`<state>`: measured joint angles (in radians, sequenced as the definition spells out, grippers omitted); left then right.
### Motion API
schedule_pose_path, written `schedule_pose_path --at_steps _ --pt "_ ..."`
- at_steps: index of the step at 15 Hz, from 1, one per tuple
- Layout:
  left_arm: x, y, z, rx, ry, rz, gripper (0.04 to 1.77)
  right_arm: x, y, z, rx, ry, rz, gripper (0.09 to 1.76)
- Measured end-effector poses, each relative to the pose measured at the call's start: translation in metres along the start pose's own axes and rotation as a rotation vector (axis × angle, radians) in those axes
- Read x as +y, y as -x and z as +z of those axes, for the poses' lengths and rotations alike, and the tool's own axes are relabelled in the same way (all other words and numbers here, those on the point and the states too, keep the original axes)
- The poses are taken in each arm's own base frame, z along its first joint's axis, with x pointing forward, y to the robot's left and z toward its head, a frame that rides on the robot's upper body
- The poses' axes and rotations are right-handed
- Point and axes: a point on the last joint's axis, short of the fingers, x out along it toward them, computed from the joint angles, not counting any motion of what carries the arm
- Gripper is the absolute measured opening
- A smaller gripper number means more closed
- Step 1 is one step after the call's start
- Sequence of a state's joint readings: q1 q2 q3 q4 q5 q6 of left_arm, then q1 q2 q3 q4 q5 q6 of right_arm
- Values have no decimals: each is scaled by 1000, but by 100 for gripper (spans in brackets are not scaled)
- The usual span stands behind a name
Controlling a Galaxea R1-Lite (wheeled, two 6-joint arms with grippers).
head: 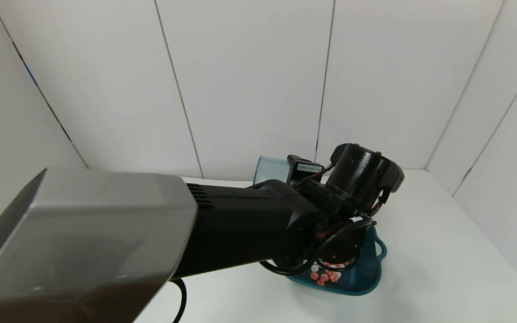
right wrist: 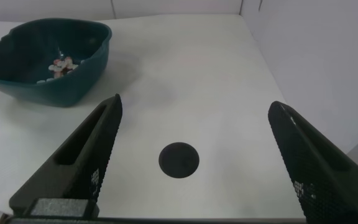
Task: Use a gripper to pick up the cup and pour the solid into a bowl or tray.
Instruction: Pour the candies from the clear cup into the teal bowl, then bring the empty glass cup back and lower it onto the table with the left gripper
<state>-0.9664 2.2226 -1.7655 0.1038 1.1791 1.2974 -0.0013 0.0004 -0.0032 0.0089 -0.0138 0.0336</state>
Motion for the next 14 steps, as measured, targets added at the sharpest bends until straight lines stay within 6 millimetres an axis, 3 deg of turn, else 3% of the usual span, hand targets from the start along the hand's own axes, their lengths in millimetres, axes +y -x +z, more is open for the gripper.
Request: schedule_pose_path --at_steps 6,14 --pt "24 -17 -38 46 199 -3 132 0 0 0 0 0 0 171" --pt "20 -47 -87 -126 579 -180 132 0 0 0 0 0 1 171"
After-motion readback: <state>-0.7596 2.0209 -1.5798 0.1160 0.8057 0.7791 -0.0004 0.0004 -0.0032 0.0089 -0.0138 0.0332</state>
